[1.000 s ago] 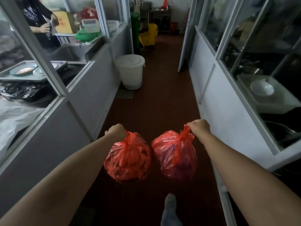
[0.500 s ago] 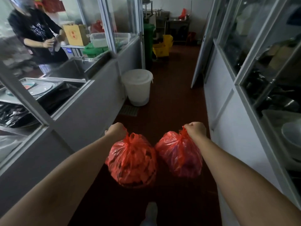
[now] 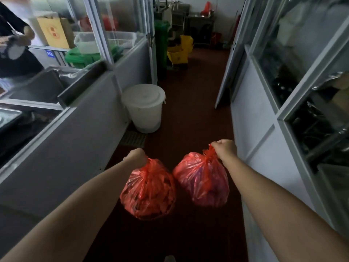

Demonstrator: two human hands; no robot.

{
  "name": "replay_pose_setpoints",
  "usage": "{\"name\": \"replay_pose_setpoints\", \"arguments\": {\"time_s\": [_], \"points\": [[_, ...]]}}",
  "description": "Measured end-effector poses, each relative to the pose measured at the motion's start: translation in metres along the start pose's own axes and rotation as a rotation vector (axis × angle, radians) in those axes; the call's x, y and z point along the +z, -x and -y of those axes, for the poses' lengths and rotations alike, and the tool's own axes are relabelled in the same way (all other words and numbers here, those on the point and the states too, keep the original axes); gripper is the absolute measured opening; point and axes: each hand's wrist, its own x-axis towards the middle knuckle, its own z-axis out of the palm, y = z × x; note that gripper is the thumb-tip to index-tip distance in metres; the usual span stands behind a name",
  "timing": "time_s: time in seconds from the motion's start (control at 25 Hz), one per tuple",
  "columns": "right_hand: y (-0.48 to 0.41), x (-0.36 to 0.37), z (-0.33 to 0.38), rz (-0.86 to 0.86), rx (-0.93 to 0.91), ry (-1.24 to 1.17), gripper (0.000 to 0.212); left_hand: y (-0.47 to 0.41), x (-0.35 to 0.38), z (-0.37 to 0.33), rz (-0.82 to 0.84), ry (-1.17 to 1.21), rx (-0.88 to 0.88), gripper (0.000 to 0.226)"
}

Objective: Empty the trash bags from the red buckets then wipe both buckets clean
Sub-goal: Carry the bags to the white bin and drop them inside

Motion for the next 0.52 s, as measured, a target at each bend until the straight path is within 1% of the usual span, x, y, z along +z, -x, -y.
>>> {"name": "replay_pose_setpoints", "arguments": {"time_s": [0.08,0.16,0.2,0.32,0.36,0.44,0.48,0.52], "points": [[-0.051,0.003,0.019,0.012,-0.003,-0.022,0.016,-0.042,-0.021,-0.030,0.006,-0.011,0.005,0.030],[-0.101,0.006,0.032,0.035,-0.020,-0.005,0.016,-0.083,-0.038,-0.054,0.002,0.035,-0.016,0.029],[-0.133,0.009,0.040,0.041,-0.031,-0.004,0.017,-0.112,-0.047,-0.066,-0.016,0.061,-0.016,0.028],[-0.229,0.020,0.061,0.085,-0.048,0.007,0.018,-0.186,-0.067,-0.104,-0.055,0.042,-0.035,0.028],[-0.261,0.024,0.070,0.105,-0.045,0.007,0.018,-0.209,-0.072,-0.118,-0.070,0.047,-0.045,0.029],[-0.321,0.029,0.090,0.171,-0.039,0.029,0.017,-0.252,-0.086,-0.146,-0.118,0.157,-0.087,0.032],[-0.350,0.030,0.100,0.209,-0.047,0.053,0.016,-0.271,-0.096,-0.161,-0.119,0.158,-0.107,0.032],[-0.374,0.031,0.109,0.246,-0.070,0.092,0.015,-0.288,-0.103,-0.172,-0.118,0.185,-0.160,0.031]]}}
